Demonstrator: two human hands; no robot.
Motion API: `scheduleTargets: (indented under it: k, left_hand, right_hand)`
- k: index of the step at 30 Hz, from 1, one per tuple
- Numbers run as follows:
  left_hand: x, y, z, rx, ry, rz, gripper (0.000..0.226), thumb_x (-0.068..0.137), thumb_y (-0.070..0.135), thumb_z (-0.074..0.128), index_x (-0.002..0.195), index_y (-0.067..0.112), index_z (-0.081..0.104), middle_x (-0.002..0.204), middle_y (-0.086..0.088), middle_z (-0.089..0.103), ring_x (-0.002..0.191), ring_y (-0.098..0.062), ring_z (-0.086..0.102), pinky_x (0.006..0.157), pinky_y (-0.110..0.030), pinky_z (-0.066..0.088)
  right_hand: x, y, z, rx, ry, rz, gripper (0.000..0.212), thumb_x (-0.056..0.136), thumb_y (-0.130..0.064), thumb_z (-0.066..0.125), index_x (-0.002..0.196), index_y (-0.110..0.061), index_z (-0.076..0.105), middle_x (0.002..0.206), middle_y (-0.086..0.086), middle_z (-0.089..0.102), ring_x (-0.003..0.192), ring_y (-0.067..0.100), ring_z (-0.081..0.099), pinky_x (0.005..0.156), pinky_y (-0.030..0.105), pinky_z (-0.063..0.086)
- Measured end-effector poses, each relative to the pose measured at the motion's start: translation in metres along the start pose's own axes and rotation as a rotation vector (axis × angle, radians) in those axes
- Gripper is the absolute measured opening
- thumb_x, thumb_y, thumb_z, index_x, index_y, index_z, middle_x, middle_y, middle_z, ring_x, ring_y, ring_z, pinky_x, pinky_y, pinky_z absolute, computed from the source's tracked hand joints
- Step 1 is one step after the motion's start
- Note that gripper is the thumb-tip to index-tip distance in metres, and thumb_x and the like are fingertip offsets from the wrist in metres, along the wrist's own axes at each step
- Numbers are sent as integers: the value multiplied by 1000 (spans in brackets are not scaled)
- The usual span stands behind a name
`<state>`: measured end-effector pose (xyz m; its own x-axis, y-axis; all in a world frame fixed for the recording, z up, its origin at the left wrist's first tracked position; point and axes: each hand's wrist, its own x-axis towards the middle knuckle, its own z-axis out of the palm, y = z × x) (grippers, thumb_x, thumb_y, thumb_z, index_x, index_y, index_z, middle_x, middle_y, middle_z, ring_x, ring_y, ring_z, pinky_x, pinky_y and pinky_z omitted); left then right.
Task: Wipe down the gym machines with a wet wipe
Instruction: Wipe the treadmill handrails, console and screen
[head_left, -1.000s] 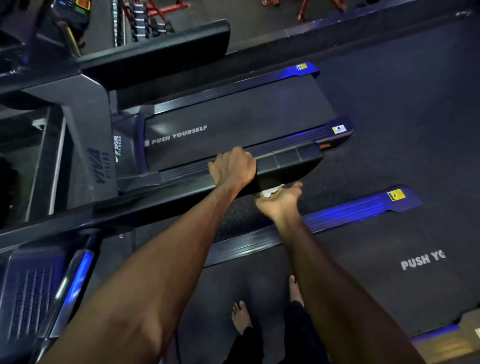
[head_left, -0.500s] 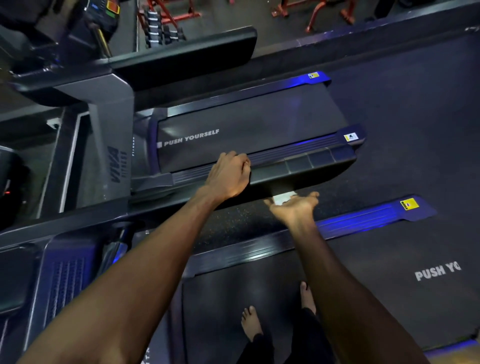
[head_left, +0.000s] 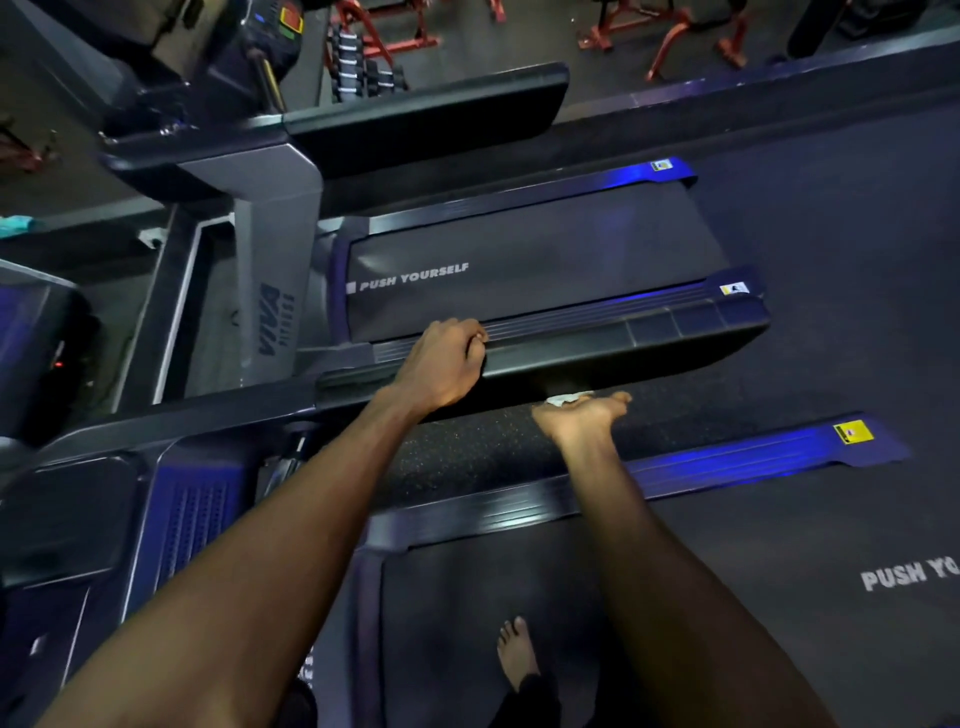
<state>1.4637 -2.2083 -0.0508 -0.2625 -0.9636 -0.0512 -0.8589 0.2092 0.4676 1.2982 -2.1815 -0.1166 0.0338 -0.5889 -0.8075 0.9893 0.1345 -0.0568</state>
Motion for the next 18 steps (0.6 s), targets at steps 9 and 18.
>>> scheduleTargets:
  k: [9,18]
  left_hand:
    - [-20,-18,-2,-16,37,-2,32,101,16,43,123,14,66,114,-8,65,104,-23,51,96,-35,40]
    - [-27,-23,-17,-56,31,-41,30,100,14,47,121,16,68,121,-6,67,115,-25,54,104,-35,39]
  right_hand:
    - [-5,11,-2,-180,133,-39,81,96,-71,13,141,-17,52,140,13,56,121,31,56,106,43,41]
    - [-14,35,-3,-200,31,37,88,94,-74,11,156,-14,28,157,19,34,139,36,40,119,50,23]
